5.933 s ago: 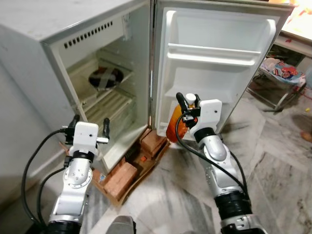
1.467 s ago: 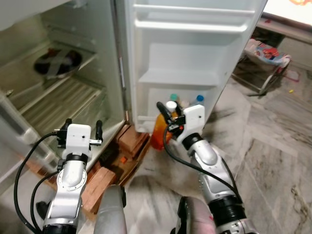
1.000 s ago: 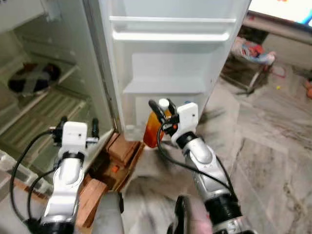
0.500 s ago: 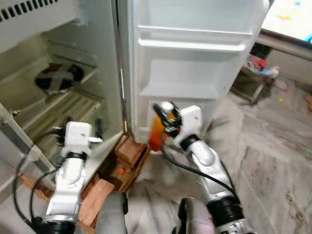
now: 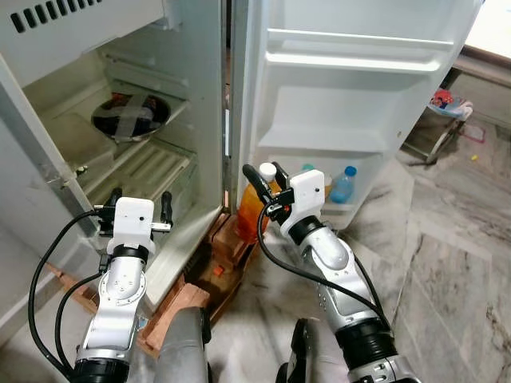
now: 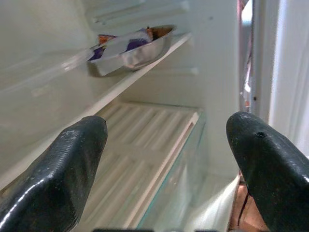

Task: Restocking fridge

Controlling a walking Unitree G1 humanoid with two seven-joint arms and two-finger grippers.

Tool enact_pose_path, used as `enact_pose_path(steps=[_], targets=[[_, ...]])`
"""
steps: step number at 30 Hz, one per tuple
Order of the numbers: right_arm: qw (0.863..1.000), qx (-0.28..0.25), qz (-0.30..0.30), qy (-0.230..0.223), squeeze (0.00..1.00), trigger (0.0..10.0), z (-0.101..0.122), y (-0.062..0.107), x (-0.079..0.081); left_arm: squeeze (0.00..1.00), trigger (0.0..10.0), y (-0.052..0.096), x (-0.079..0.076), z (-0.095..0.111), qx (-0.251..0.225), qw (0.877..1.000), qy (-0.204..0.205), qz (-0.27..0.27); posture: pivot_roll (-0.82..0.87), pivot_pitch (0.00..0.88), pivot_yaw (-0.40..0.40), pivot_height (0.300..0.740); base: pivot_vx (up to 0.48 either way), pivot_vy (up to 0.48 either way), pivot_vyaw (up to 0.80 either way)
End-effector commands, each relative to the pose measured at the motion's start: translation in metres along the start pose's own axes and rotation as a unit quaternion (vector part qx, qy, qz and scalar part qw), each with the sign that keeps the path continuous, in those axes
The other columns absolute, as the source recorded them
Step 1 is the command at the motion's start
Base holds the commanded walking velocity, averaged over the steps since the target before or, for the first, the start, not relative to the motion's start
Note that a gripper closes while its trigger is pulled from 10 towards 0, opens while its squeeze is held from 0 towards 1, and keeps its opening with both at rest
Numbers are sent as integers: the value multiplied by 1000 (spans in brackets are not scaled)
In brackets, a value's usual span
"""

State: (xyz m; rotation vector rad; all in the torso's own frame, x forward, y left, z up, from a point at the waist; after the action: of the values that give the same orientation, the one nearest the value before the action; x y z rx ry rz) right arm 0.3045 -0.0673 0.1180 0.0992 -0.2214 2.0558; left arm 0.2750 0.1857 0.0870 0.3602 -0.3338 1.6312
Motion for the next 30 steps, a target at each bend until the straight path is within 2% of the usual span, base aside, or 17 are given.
enact_pose_path(steps=[1, 7, 30], targets=[[1000, -15, -10, 9, 0, 10000, 7, -1, -6, 0, 10000, 0, -4, 4, -13, 1000, -2, -11, 108, 15, -51, 632, 0, 0, 0], [1000, -15, -15, 10, 0, 10000, 7, -1, -7, 0, 10000, 2, -5, 6, -21, 1000, -1, -20, 108, 18, -51, 632, 118, 0, 0], [999, -14, -38, 25, 0, 10000, 5, 0, -10, 0, 10000, 6, -7, 6, -21, 999, -4, -29, 111, 34, -49, 632, 456, 0, 0]])
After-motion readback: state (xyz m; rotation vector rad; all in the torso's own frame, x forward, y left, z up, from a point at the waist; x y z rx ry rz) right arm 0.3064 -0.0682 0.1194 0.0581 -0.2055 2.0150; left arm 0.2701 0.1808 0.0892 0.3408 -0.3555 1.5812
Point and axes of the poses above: a point about 5 cm out from each wrist's last joint towards the gripper, its own y axis pointing back from the gripper into the wrist, its own z axis along the axis of the wrist's last joint, x = y × z, the point moved 1 cm from there along -y, pointing out of the wrist towards the gripper, and after that the axes turned 9 degrees about -y, right-handed, at the moved point
